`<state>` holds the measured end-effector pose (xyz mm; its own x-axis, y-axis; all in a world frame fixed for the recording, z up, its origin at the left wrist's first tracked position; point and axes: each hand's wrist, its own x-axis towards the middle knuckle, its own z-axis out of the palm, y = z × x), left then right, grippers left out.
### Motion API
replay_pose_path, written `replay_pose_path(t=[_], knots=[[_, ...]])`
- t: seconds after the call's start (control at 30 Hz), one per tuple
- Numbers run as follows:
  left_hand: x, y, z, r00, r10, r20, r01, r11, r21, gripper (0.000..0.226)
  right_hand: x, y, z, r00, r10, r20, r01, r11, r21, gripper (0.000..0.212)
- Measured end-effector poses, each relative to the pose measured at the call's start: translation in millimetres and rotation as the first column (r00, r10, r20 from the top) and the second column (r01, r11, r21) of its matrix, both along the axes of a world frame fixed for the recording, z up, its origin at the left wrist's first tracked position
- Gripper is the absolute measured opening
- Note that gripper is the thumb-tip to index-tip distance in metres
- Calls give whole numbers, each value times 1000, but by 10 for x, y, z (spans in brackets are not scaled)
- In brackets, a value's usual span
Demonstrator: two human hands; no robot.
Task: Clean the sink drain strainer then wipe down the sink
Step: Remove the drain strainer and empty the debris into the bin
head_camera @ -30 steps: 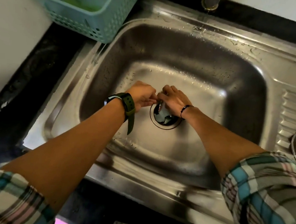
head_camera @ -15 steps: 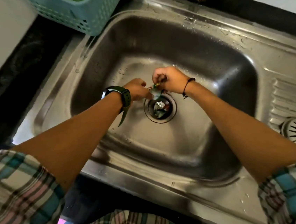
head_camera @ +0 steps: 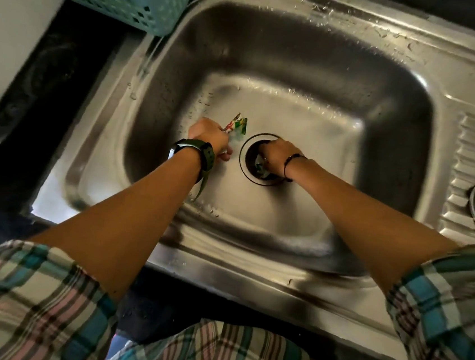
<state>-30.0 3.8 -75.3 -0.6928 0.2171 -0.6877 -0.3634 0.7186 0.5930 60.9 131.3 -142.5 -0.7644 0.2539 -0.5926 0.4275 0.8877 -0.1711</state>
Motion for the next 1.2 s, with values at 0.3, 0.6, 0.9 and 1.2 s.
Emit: replay_pose_path(t=[0.3,0.6,0.9,1.2], knots=[[54,78,7,999,-32,-12,33,999,18,23,7,-63,-33,999,-18,-40,21,997,73,29],[26,103,82,996,-18,84,14,999,46,13,-108,276,451,909,-313,-274,298,950,-95,20],[126,255,195,953,53,299,-133,958,254,23,-267,-52,857,820,-340,-460,245,935,-255,15],[53,266,198,916,56,396,-210,910,356,9,-302,-68,831,796,-486,-361,382,866,-322,21]])
